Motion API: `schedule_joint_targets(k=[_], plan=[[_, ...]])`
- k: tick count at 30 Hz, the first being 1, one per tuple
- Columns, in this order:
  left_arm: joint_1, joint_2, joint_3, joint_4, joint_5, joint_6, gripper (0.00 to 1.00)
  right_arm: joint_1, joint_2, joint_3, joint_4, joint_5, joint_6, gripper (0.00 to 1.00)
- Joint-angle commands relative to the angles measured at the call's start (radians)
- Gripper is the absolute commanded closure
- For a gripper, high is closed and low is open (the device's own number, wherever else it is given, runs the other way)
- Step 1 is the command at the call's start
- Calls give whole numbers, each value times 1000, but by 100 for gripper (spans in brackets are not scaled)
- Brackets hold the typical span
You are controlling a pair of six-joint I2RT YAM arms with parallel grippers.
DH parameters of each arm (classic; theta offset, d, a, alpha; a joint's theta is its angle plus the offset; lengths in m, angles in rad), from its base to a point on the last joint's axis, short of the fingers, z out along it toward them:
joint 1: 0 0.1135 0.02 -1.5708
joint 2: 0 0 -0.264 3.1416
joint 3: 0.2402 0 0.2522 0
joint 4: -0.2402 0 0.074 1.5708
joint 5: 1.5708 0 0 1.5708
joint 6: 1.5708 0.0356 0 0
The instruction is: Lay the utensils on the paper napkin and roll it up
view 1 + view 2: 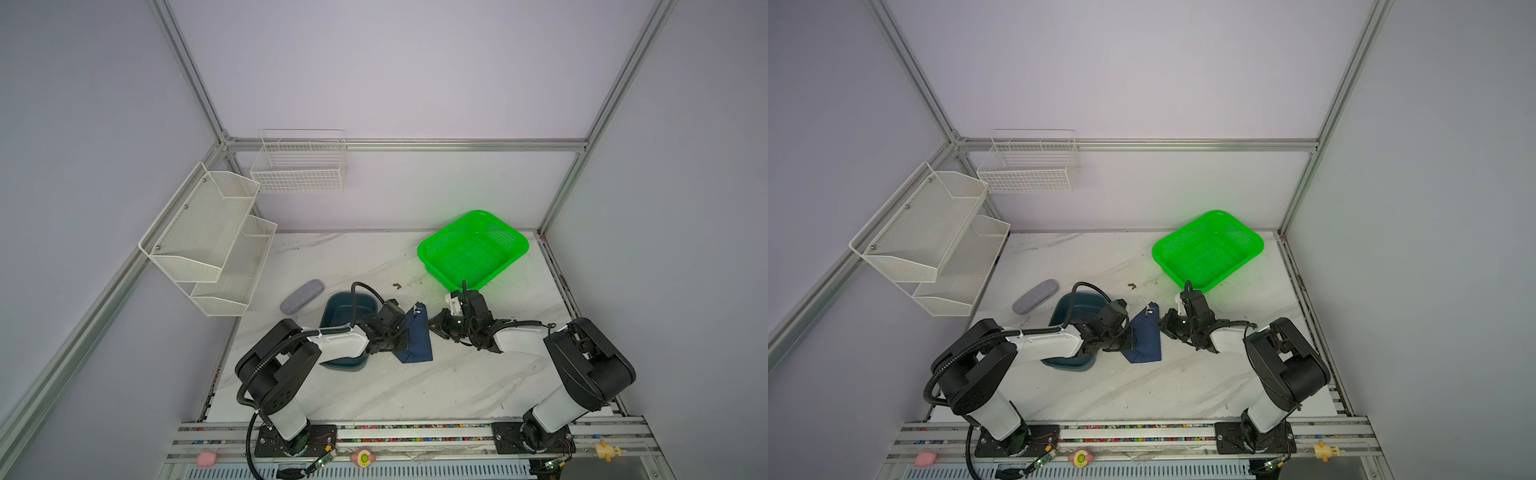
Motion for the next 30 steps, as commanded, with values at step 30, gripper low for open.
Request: schedule_joint_targets(k=[30], plan=[[0,-20,67,-8,-1,26,97,-46,160,131,-108,27,-162,88]])
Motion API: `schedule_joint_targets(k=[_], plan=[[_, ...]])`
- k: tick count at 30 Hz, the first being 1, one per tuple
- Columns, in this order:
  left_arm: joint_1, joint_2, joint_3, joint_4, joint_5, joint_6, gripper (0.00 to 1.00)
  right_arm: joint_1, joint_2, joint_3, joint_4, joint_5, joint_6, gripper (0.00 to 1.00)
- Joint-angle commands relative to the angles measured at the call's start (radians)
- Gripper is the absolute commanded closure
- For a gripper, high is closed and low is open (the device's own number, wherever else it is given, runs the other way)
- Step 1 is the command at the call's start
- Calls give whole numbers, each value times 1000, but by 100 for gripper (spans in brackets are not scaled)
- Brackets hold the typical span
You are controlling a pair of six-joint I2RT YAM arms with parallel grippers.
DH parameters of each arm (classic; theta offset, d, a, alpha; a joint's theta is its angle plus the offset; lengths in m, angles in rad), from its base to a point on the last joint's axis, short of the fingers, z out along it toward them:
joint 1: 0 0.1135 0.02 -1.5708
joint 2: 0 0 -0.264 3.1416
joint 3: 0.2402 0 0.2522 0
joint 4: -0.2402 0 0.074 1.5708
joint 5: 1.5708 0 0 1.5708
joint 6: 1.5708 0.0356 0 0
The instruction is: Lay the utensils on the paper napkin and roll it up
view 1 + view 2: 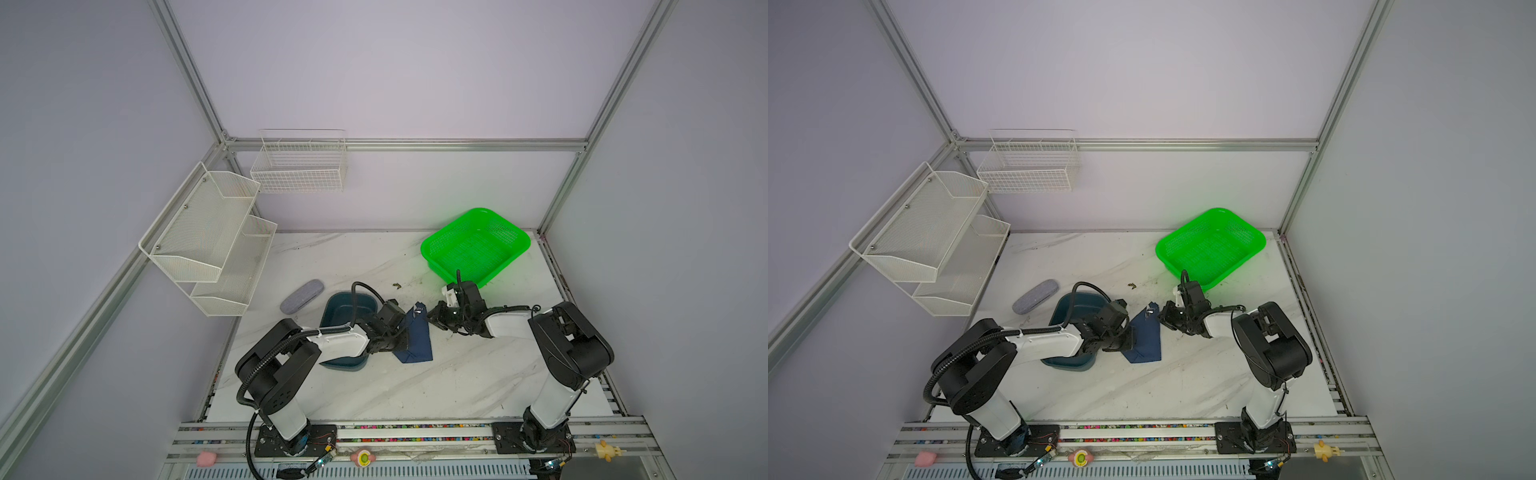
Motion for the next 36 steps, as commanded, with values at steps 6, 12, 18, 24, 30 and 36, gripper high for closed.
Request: schedule_joint_targets(k=[6,12,18,24,30,36], plan=[[0,-23,61,10,-7,22,97,-5,-30,-1,-59,16,-37,88],[0,-31,59,9,-14,22,97,-5,-173,-33,-122,19,-47,86],[0,-35,61,21,-4,20,97,32,-255,-120,-101,17,-19,84],[0,-32,67,11,-6,28,97,47,-237,-172,9,-44,34,85],[0,-37,54,12,-6,26,97,59,-209,-165,45,-73,49,88],[0,-35,53,19,-3,25,97,75,-170,-151,45,-46,48,91]])
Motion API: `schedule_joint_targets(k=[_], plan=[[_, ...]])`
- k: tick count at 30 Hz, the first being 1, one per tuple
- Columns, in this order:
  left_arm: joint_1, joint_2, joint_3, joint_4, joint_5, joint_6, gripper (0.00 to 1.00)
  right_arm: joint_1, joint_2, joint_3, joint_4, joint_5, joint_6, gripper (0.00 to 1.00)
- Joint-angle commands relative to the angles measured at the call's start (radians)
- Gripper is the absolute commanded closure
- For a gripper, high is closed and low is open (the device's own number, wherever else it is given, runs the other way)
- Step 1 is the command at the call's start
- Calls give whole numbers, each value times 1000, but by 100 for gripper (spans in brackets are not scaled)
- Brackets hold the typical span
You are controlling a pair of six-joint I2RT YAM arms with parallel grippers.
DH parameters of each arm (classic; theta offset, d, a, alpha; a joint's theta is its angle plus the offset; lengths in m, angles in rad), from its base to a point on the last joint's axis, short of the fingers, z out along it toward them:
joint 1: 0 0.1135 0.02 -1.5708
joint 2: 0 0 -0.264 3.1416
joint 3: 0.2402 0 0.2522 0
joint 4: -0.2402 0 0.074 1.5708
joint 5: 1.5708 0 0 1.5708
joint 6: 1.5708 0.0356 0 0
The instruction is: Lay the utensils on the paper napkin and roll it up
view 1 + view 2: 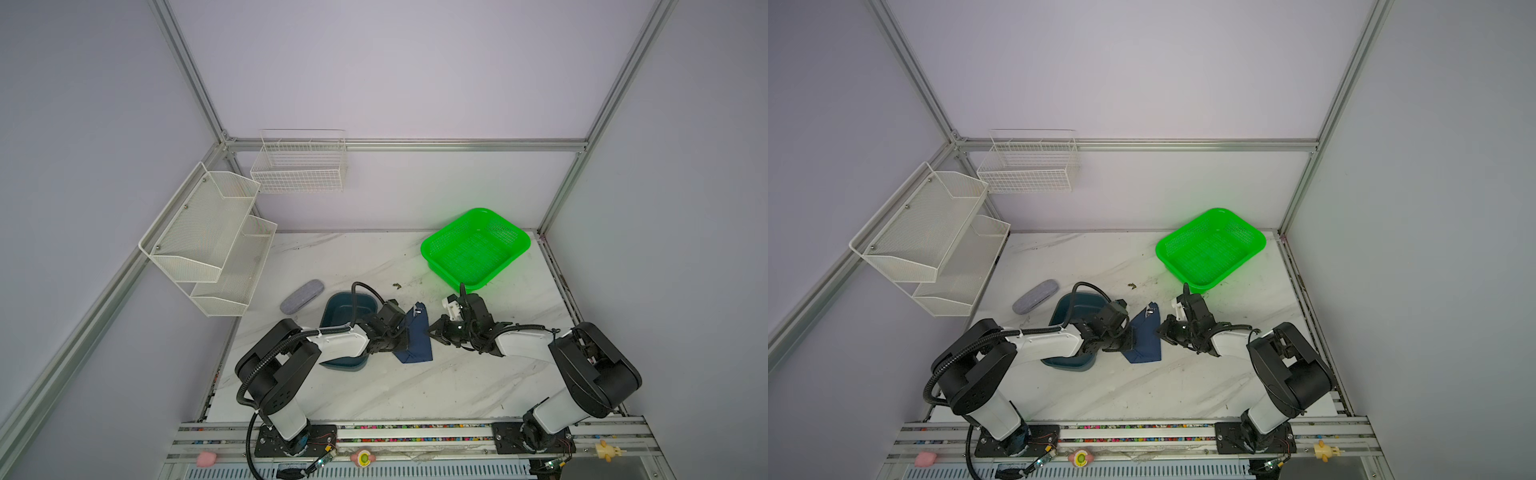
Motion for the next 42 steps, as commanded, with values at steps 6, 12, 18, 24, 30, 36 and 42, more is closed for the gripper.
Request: schedule_joint_targets(k=[6,12,18,24,30,36,42], plan=[[0,-41,51,22,-2,26,97,8,58,-46,80,47,40,94],[1,-45,46,31,-2,24,97,9,9,-67,73,54,49,93],[2,-42,52,30,1,27,97,35,-109,-59,46,39,37,89],[1,-39,52,26,6,28,96,122,-118,-1,-115,83,1,88],[1,-29,70,8,10,44,95,173,-69,30,-160,112,8,88],[1,-25,68,14,21,38,95,177,-44,3,-67,56,44,89],[1,-29,65,14,22,38,95,180,-11,-2,-23,28,57,89]])
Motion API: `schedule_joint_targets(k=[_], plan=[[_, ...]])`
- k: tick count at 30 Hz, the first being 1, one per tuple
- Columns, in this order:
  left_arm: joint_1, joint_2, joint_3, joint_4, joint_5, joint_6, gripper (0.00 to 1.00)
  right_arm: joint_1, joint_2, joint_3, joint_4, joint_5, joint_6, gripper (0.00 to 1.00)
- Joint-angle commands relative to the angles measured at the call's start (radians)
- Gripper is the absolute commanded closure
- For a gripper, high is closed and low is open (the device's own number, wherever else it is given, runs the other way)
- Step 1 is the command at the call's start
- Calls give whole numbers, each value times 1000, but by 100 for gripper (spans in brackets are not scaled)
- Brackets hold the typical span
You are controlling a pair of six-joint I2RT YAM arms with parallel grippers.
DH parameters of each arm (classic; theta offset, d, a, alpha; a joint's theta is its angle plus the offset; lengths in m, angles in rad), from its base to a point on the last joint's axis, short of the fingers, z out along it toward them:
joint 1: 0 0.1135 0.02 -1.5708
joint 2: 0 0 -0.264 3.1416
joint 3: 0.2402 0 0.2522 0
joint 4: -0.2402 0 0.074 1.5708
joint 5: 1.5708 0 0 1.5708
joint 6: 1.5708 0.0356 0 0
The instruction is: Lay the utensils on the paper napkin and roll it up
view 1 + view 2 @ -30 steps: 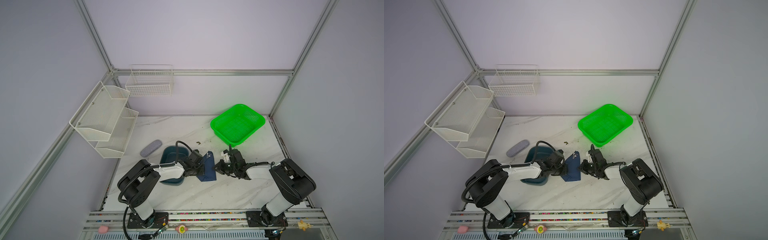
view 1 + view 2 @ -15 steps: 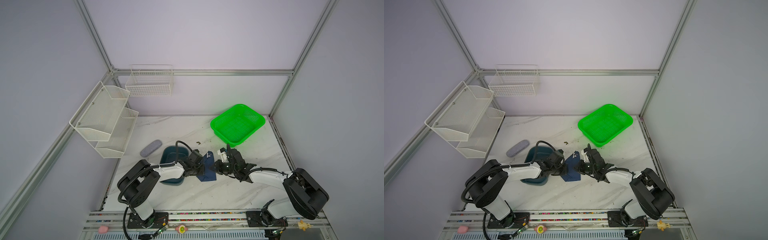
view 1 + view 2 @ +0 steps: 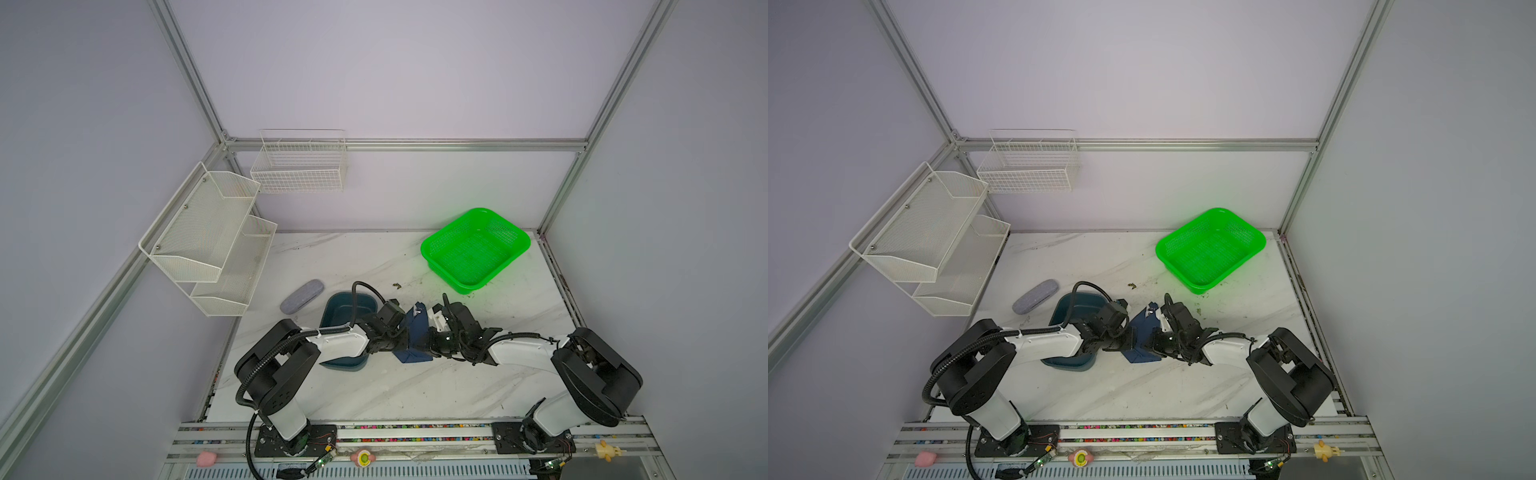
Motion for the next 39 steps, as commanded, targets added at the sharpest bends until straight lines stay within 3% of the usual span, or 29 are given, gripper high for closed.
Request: schedule_joint_targets(k=[1,8,13,16,26,39], plan=[[1,-25,63,13,13,15,95,6,32,-7,43,-27,13,89],[2,-41,61,10,15,15,91,7,87,-23,40,-8,-11,89],[1,-113,46,-33,-13,-6,60,7,88,-44,63,-10,-3,89],[0,-162,21,-100,-70,-54,53,7,83,-42,55,-5,-6,89],[-1,-235,-58,-215,-145,-221,49,7,64,-46,50,12,0,89],[-13,-115,-10,-266,-183,-297,48,7,62,-62,70,8,5,89]])
